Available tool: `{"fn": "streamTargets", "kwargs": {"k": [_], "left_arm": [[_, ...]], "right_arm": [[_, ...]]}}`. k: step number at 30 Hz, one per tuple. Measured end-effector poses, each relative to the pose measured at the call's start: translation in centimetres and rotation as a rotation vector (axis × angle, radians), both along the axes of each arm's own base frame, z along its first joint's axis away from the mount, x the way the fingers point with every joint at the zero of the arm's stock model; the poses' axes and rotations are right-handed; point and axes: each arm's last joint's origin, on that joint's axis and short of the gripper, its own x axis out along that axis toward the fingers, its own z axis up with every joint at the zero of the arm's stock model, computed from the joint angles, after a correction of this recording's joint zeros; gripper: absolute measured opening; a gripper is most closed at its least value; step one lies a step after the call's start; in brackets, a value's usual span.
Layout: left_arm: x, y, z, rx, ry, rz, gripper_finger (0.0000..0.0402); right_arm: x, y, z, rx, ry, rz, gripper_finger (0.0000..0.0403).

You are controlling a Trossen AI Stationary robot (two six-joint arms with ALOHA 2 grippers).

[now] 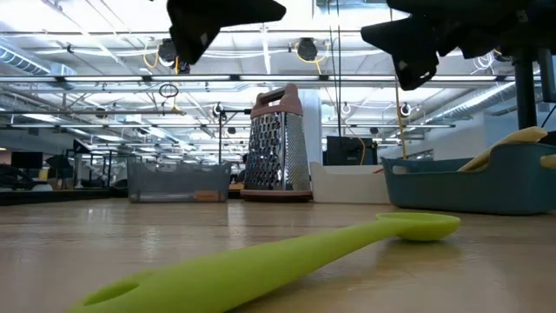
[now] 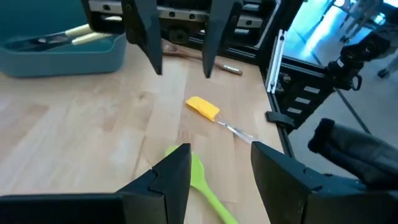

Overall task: Pick & Place Kitchen Items
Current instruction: Put the green serving spoon into the white bin

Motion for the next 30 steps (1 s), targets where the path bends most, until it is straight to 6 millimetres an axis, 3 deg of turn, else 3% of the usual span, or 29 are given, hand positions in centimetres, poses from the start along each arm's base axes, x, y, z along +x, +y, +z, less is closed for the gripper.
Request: {"fn": "streamTargets", "kwargs": {"k": [8,11,17,23,30], "left_arm": [[1.0,-3.3,-2.4,-0.059,-0.047,-0.068,0.0172],[2.3,-4.2,-3.1,-0.046,0.023,-0.057,0.0172],[4.9,-5.9,-2.6,-0.009,0.219,-0.008,0.0172],[6.9,-6.3,-3.4,-0.071,0.325,0.074,0.0172],[8.1,-5.1,-6.8,-0.094,0.419,0.14,0.0172]], "right_arm": [[0.0,0.0,0.0,0.045,0.006,-0.032,0.0171],[0.0,0.0,0.0,0.044,0.008,-0.032,0.0171],[0.0,0.0,0.0,0.043,0.009,-0.031,0.0171],[0.0,0.0,0.0,0.043,0.009,-0.031,0.0171],[-0.3,0.4,0.0,0.039,0.011,-0.013,0.0171]]}}
